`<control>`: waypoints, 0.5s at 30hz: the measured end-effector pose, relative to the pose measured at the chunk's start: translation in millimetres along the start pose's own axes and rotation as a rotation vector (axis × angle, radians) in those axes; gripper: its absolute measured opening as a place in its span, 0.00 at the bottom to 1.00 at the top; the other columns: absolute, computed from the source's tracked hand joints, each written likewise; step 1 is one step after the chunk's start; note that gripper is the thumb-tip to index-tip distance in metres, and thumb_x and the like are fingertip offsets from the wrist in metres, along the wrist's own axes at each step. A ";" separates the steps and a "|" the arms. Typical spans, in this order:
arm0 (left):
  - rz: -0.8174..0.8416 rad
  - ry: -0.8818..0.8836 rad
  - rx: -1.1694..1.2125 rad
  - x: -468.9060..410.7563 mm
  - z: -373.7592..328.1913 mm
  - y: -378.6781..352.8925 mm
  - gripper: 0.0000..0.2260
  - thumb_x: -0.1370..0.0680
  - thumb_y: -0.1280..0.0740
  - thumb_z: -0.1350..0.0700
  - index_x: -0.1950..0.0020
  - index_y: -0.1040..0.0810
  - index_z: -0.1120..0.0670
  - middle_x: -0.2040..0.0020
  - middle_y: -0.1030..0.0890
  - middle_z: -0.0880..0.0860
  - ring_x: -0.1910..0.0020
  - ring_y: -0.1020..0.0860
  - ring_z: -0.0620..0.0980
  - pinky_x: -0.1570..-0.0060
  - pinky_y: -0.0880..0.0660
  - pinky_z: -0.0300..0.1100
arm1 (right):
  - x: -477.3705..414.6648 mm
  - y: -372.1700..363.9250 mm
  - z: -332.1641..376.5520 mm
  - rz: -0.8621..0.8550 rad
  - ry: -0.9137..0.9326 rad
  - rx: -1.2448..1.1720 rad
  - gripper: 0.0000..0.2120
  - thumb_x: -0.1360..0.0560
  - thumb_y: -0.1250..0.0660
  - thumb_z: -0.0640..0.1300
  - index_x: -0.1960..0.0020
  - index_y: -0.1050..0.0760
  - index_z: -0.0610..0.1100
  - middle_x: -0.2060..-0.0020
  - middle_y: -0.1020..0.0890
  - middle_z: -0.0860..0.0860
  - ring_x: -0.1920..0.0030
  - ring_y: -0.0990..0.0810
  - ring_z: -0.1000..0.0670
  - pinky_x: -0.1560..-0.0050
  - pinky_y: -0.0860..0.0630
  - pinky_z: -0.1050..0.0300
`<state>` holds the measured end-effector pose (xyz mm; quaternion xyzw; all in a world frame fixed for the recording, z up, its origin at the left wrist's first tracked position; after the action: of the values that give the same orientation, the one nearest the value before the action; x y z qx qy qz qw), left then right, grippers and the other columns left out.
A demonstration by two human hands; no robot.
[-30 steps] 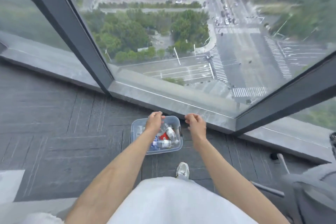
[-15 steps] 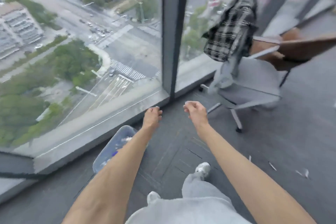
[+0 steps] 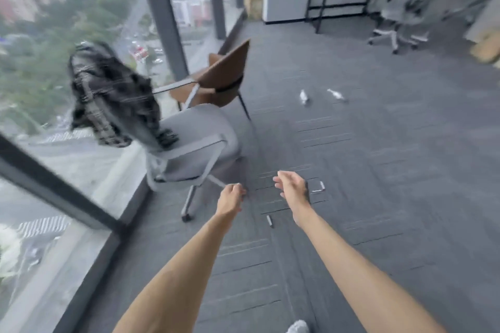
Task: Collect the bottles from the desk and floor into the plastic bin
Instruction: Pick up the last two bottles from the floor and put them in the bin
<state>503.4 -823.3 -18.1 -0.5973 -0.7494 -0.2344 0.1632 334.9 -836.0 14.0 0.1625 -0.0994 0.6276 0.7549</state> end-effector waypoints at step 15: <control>0.208 0.027 -0.147 -193.6 -132.4 -287.5 0.09 0.20 0.44 0.56 0.59 0.28 0.52 0.59 0.24 0.52 0.60 0.27 0.51 0.57 0.30 0.45 | -252.1 201.2 33.5 -0.310 -0.117 -0.014 0.05 0.21 0.36 0.45 0.51 0.22 0.47 0.57 0.16 0.52 0.56 0.19 0.52 0.52 0.25 0.55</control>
<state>264.5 -1104.9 -53.9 -0.6789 -0.6619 -0.2786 0.1526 91.0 -1047.0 -19.9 0.2070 -0.1214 0.4922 0.8367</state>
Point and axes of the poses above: each hand's wrist, its own x-axis away from the middle knuckle, its own y-axis out of the back of the hand, z = x × y, the point moved 2 cm from there along -x, towards the middle knuckle
